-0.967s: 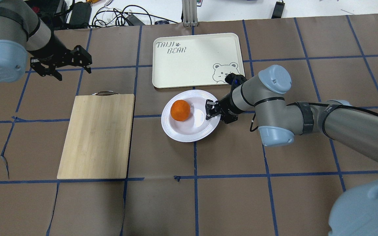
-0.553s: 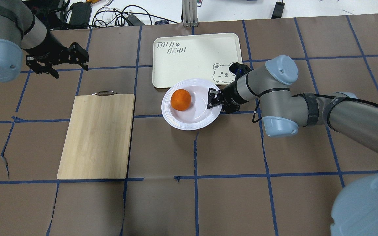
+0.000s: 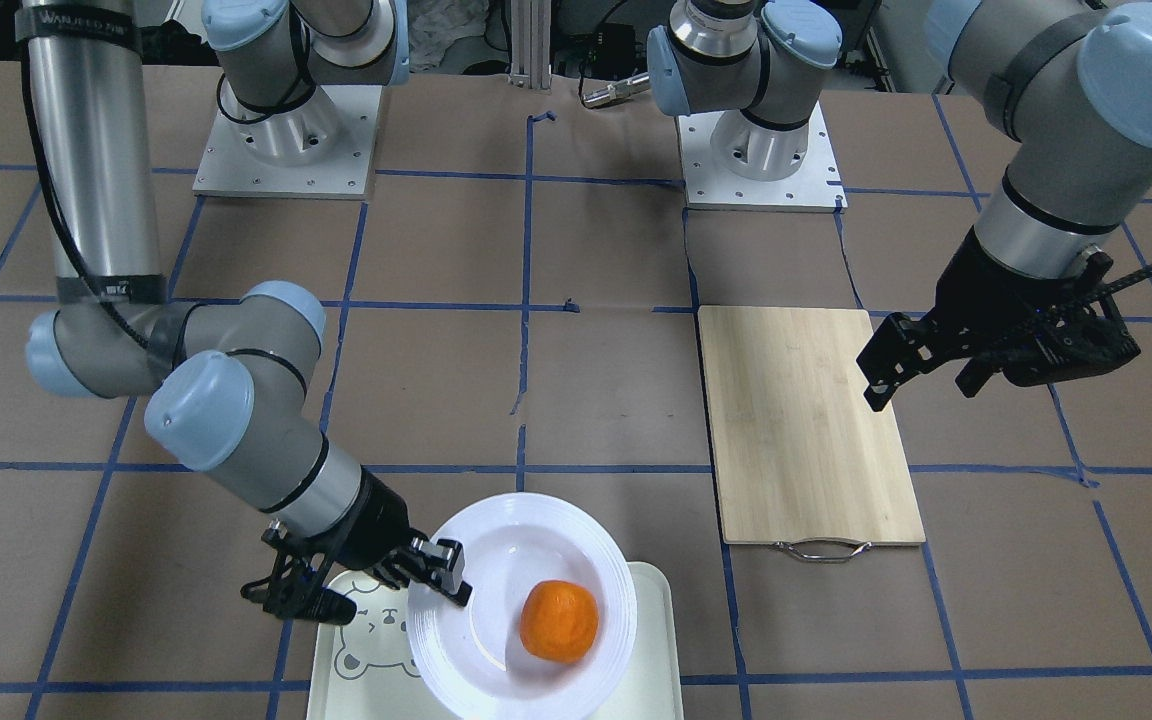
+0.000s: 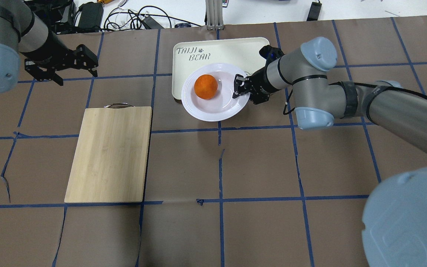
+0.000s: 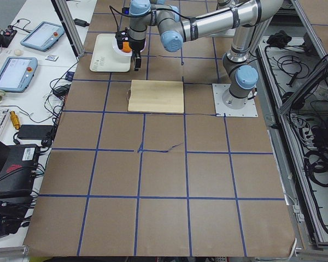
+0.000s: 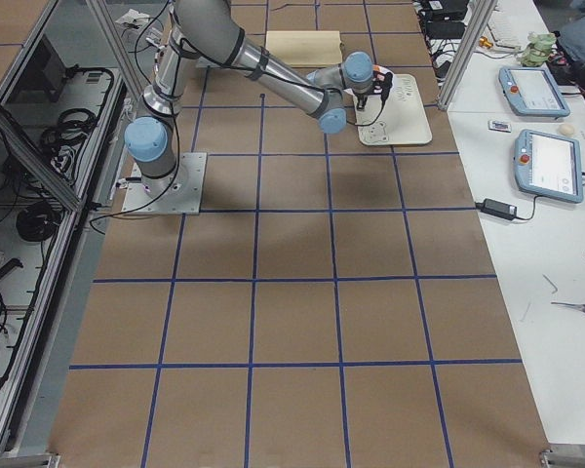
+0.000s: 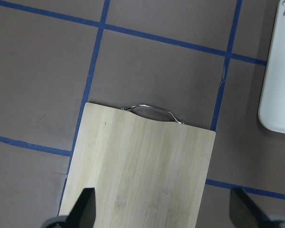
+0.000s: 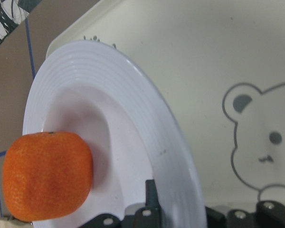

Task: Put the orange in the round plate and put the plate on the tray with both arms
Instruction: 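Slide the plate with the orange onto the bear tray with the right gripper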

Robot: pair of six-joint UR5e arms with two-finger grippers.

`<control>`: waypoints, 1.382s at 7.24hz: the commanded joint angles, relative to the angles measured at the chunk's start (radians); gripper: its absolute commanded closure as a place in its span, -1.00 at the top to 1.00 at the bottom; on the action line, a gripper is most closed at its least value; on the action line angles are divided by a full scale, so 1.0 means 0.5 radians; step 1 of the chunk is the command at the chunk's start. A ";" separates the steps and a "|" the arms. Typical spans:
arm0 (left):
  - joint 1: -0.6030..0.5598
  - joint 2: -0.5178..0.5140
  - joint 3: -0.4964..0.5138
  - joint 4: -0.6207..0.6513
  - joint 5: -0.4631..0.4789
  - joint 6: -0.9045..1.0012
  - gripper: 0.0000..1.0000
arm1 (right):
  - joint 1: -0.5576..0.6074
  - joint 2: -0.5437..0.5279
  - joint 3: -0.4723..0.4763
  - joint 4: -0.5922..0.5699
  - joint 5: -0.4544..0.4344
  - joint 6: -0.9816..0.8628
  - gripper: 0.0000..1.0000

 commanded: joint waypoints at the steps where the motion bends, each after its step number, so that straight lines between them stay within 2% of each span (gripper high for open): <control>1: -0.071 0.028 -0.006 -0.004 -0.007 0.139 1.00 | -0.002 0.297 -0.383 0.087 -0.003 0.032 -0.88; 4: -0.117 0.061 -0.003 -0.069 -0.007 0.160 1.00 | -0.011 0.304 -0.332 0.084 -0.123 0.007 -0.84; 5: -0.117 0.065 -0.006 -0.072 -0.007 0.160 1.00 | -0.018 0.304 -0.316 0.081 -0.129 0.007 -0.72; 6: -0.117 0.065 -0.003 -0.072 -0.007 0.160 1.00 | -0.021 0.298 -0.280 0.069 -0.132 0.016 -0.41; 7: -0.117 0.065 0.000 -0.102 -0.001 0.160 1.00 | -0.048 0.289 -0.267 0.072 -0.132 0.038 0.41; 8: -0.120 0.062 -0.003 -0.106 -0.001 0.160 1.00 | -0.097 0.270 -0.255 0.075 -0.178 0.004 0.99; 9: -0.120 0.062 -0.003 -0.106 -0.001 0.160 1.00 | -0.134 0.212 -0.243 0.069 -0.279 -0.051 1.00; 10: -0.120 0.062 -0.003 -0.106 0.002 0.163 1.00 | -0.146 0.099 -0.252 0.093 -0.298 -0.245 1.00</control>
